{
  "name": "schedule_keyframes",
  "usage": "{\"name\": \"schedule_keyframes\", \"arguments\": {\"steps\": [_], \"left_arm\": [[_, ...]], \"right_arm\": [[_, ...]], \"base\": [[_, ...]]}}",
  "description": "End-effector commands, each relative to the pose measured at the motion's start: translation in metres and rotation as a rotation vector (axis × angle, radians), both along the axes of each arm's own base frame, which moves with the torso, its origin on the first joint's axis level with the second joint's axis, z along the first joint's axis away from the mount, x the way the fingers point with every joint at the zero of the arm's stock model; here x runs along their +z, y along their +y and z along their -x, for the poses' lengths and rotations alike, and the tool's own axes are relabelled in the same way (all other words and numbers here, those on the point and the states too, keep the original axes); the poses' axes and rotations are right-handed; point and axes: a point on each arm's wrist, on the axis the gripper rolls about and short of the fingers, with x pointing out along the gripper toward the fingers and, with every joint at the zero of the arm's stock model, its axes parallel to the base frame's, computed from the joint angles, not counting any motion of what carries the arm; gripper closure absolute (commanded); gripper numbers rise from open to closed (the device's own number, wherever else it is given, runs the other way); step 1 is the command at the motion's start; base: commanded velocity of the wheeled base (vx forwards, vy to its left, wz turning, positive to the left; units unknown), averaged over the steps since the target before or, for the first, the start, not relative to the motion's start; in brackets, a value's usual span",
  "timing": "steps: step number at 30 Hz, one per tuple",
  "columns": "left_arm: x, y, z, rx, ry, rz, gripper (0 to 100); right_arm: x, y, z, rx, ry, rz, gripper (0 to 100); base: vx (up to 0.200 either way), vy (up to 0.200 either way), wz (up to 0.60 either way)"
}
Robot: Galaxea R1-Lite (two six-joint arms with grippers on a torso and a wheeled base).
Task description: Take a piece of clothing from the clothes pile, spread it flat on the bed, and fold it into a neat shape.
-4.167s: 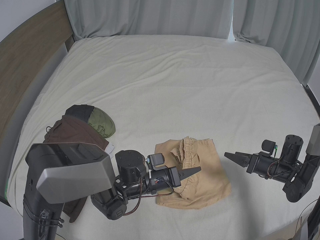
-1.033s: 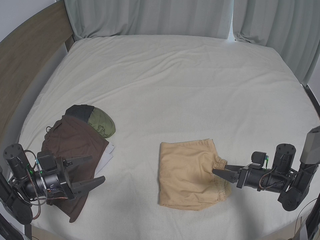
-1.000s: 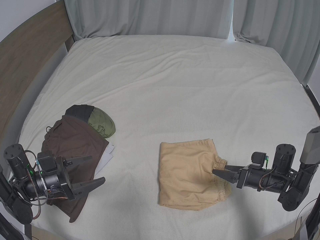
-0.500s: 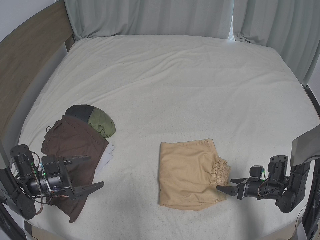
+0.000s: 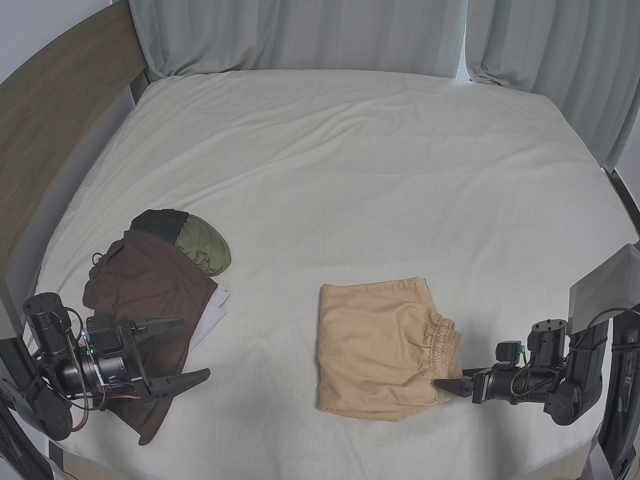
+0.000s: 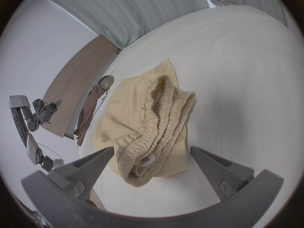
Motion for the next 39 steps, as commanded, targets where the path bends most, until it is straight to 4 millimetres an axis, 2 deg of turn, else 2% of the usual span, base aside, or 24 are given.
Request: {"name": "schedule_keyframes", "arguments": {"steps": [1, 7, 14, 36, 37, 39], "left_arm": [[-0.002, 0.0, 0.0, -0.001, 0.009, 0.0, 0], [-0.002, -0.001, 0.0, -0.003, 0.012, 0.0, 0], [-0.004, -0.001, -0.001, -0.003, 0.02, -0.001, 0], [-0.004, -0.001, -0.001, -0.004, 0.022, 0.001, 0], [-0.004, -0.001, -0.001, -0.004, 0.022, 0.001, 0], [-0.004, -0.001, 0.0, -0.002, 0.024, 0.001, 0]], "right_arm": [[-0.011, 0.001, -0.002, 0.004, 0.031, 0.003, 0], [-0.014, 0.007, -0.007, 0.005, 0.046, -0.026, 0], [-0.009, 0.033, -0.007, 0.028, 0.094, -0.117, 0], [-0.009, 0.035, -0.007, 0.029, 0.099, -0.125, 0], [-0.009, 0.035, -0.007, 0.029, 0.099, -0.125, 100], [-0.009, 0.035, -0.007, 0.029, 0.099, -0.125, 100]], "base": [[0.0, 0.0, 0.0], [0.0, 0.0, 0.0], [0.0, 0.0, 0.0], [0.0, 0.0, 0.0], [0.0, 0.0, 0.0], [0.0, 0.0, 0.0]]}}
